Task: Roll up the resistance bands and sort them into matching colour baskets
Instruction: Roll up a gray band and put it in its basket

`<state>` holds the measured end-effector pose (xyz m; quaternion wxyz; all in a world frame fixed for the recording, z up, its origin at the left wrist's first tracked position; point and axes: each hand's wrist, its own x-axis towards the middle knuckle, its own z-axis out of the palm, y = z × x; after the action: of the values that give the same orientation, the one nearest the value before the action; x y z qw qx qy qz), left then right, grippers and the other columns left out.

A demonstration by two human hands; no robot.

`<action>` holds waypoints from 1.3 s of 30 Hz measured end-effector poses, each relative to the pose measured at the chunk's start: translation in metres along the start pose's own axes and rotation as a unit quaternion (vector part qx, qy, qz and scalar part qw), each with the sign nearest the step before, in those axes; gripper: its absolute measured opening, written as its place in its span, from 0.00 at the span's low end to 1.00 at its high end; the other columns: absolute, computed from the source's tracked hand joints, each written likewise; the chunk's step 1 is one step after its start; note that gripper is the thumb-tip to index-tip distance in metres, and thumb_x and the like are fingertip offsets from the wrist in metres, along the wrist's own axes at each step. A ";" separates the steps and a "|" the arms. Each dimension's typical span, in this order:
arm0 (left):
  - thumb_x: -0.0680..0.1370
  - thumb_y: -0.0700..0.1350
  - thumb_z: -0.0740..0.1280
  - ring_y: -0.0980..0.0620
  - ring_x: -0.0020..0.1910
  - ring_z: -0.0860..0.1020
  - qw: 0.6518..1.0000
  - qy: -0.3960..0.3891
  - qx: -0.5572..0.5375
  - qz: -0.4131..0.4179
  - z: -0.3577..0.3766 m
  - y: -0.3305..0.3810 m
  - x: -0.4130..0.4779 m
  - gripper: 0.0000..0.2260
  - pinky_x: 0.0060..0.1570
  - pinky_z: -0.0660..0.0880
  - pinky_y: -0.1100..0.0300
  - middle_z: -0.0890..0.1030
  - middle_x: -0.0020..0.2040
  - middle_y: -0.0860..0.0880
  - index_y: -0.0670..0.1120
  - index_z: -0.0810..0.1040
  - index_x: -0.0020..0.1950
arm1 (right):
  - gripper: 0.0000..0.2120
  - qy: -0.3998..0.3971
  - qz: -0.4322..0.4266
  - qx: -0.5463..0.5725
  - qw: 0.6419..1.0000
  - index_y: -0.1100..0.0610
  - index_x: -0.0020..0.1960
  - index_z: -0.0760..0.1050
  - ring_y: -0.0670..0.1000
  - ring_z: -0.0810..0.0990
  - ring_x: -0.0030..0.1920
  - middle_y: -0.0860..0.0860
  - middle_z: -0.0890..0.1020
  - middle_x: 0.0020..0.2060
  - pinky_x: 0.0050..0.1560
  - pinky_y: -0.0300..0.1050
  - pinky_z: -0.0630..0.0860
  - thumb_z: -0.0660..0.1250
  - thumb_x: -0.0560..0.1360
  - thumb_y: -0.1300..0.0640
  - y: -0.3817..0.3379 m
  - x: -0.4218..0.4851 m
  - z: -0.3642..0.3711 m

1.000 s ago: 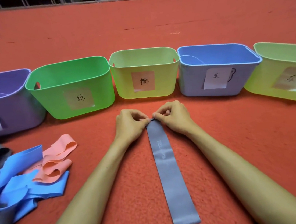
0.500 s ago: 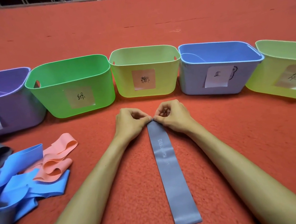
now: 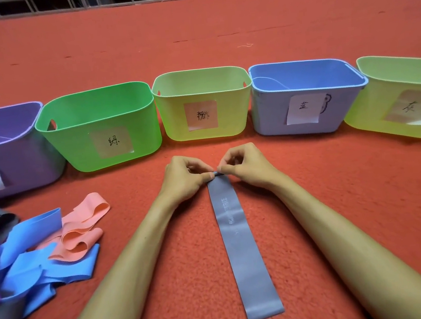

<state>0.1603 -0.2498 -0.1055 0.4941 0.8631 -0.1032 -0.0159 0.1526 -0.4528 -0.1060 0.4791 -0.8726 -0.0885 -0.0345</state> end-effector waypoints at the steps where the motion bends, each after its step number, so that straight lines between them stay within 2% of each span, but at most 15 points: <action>1: 0.71 0.41 0.80 0.64 0.28 0.74 1.000 0.000 -0.001 0.002 0.000 -0.001 0.000 0.04 0.38 0.71 0.63 0.85 0.34 0.55 0.50 0.89 0.43 | 0.04 0.006 0.000 0.004 1.000 0.55 0.39 0.84 0.40 0.71 0.28 0.44 0.80 0.27 0.33 0.38 0.67 0.76 0.72 0.59 0.000 0.000 -0.001; 4: 0.73 0.41 0.79 0.62 0.30 0.73 1.000 0.005 0.013 0.028 0.000 -0.001 -0.001 0.03 0.37 0.70 0.64 0.85 0.36 0.54 0.50 0.89 0.43 | 0.03 0.021 -0.007 -0.011 1.000 0.53 0.40 0.83 0.41 0.71 0.28 0.44 0.81 0.29 0.34 0.42 0.69 0.76 0.72 0.58 0.002 0.000 0.001; 7: 0.74 0.41 0.78 0.59 0.34 0.77 0.996 0.042 0.042 0.073 0.004 -0.001 -0.003 0.04 0.37 0.71 0.62 0.84 0.40 0.53 0.51 0.88 0.42 | 0.03 0.039 -0.018 -0.031 0.999 0.50 0.43 0.83 0.41 0.72 0.29 0.41 0.82 0.32 0.35 0.42 0.71 0.76 0.71 0.55 0.003 0.002 0.004; 10: 0.73 0.42 0.78 0.52 0.39 0.80 0.990 0.069 0.066 0.100 0.007 -0.003 -0.002 0.04 0.38 0.73 0.60 0.83 0.43 0.52 0.51 0.88 0.42 | 0.02 0.035 -0.026 -0.077 0.996 0.48 0.44 0.86 0.40 0.72 0.30 0.38 0.81 0.31 0.35 0.40 0.68 0.75 0.72 0.53 0.000 0.001 0.003; 14: 0.72 0.42 0.80 0.61 0.33 0.74 0.994 0.045 0.041 0.089 0.002 -0.004 -0.003 0.05 0.35 0.66 0.69 0.83 0.42 0.53 0.51 0.89 0.42 | 0.02 0.023 -0.038 -0.076 0.996 0.49 0.43 0.88 0.39 0.73 0.31 0.42 0.81 0.36 0.35 0.35 0.65 0.77 0.73 0.55 -0.002 -0.002 0.000; 17: 0.72 0.40 0.80 0.65 0.33 0.76 0.997 0.013 0.014 0.071 -0.003 -0.002 -0.004 0.05 0.38 0.68 0.69 0.83 0.39 0.54 0.49 0.89 0.44 | 0.02 0.008 -0.043 -0.064 0.997 0.49 0.42 0.87 0.40 0.72 0.31 0.42 0.81 0.35 0.34 0.33 0.64 0.77 0.72 0.55 -0.002 -0.003 -0.002; 21: 0.71 0.39 0.80 0.61 0.37 0.80 0.999 -0.017 -0.009 0.050 -0.006 0.000 -0.006 0.05 0.44 0.74 0.63 0.87 0.37 0.53 0.48 0.89 0.44 | 0.02 -0.011 -0.049 -0.046 0.998 0.49 0.41 0.86 0.40 0.70 0.30 0.40 0.81 0.32 0.35 0.36 0.65 0.78 0.70 0.54 0.000 -0.002 -0.002; 25: 0.74 0.41 0.77 0.65 0.30 0.76 0.999 -0.018 -0.029 0.041 -0.006 0.002 -0.008 0.02 0.40 0.71 0.64 0.85 0.33 0.56 0.47 0.89 0.42 | 0.05 -0.023 -0.050 -0.020 0.998 0.49 0.41 0.85 0.41 0.68 0.30 0.47 0.83 0.33 0.34 0.40 0.66 0.76 0.67 0.49 0.001 -0.002 0.001; 29: 0.74 0.43 0.79 0.65 0.30 0.74 0.999 0.008 -0.020 0.049 -0.007 0.001 -0.010 0.01 0.39 0.71 0.67 0.86 0.35 0.54 0.48 0.89 0.43 | 0.02 -0.034 -0.057 -0.004 0.998 0.50 0.42 0.85 0.41 0.69 0.31 0.48 0.84 0.35 0.36 0.41 0.67 0.77 0.69 0.55 0.002 -0.002 -0.001; 31: 0.72 0.44 0.81 0.64 0.29 0.73 0.999 0.006 -0.017 0.046 -0.008 0.000 -0.010 0.03 0.35 0.70 0.68 0.85 0.33 0.54 0.48 0.89 0.44 | 0.06 -0.040 -0.063 0.012 0.997 0.49 0.41 0.85 0.43 0.70 0.33 0.52 0.84 0.36 0.37 0.42 0.68 0.78 0.70 0.59 0.003 -0.003 -0.002; 33: 0.72 0.46 0.81 0.60 0.32 0.77 0.999 -0.006 -0.005 0.043 -0.008 0.000 -0.009 0.03 0.37 0.74 0.62 0.86 0.34 0.54 0.50 0.89 0.43 | 0.07 -0.049 -0.064 0.024 0.996 0.50 0.42 0.86 0.45 0.70 0.33 0.51 0.83 0.34 0.37 0.43 0.67 0.78 0.70 0.61 0.004 -0.003 -0.001; 36: 0.72 0.46 0.80 0.50 0.43 0.85 0.999 -0.016 0.013 0.039 -0.008 -0.001 -0.009 0.02 0.48 0.80 0.53 0.87 0.38 0.54 0.51 0.89 0.42 | 0.07 -0.059 -0.063 0.030 0.996 0.52 0.43 0.86 0.44 0.69 0.33 0.47 0.82 0.34 0.36 0.42 0.66 0.78 0.71 0.63 0.005 -0.004 -0.003; 39: 0.71 0.46 0.81 0.50 0.41 0.84 0.999 -0.015 0.021 0.042 -0.008 -0.001 -0.008 0.02 0.47 0.79 0.51 0.87 0.37 0.53 0.52 0.89 0.42 | 0.05 -0.059 -0.063 0.022 0.996 0.53 0.44 0.86 0.43 0.69 0.33 0.45 0.81 0.32 0.36 0.42 0.66 0.75 0.74 0.63 0.005 -0.003 -0.005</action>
<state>0.1539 -0.2416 -0.1027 0.4741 0.8681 -0.1469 -0.0058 0.1509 -0.4601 -0.1082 0.4893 -0.8549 -0.1720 -0.0105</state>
